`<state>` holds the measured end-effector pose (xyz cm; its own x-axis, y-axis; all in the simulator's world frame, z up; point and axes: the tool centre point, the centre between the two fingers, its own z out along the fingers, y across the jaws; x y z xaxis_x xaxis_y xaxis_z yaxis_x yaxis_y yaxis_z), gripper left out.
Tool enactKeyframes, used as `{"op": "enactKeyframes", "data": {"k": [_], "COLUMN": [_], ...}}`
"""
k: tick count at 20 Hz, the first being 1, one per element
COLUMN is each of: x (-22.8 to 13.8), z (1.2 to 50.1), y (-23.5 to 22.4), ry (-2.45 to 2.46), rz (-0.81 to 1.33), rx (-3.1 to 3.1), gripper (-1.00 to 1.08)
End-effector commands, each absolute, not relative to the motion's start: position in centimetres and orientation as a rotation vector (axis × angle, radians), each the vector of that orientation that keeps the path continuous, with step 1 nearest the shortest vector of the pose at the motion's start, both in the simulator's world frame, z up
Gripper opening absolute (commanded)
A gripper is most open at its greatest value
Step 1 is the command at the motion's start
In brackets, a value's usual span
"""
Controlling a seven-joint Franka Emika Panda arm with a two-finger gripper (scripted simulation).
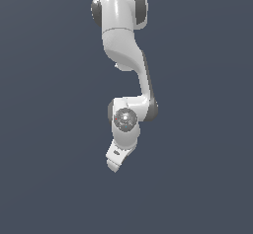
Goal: Pick up the object and move it to a goal position.
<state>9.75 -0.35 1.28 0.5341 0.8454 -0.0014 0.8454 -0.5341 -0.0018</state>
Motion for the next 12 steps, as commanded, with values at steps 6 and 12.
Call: {"op": "enactKeyframes", "data": {"k": [6,12], "x": [9.89,9.88], "z": [1.32,1.32], "y": [-0.34,-0.34], "ry": [-1.517,-1.517], "rz": [0.000,0.000], "rx": [-2.752,-2.752], "gripper": [-1.00,-1.00]}}
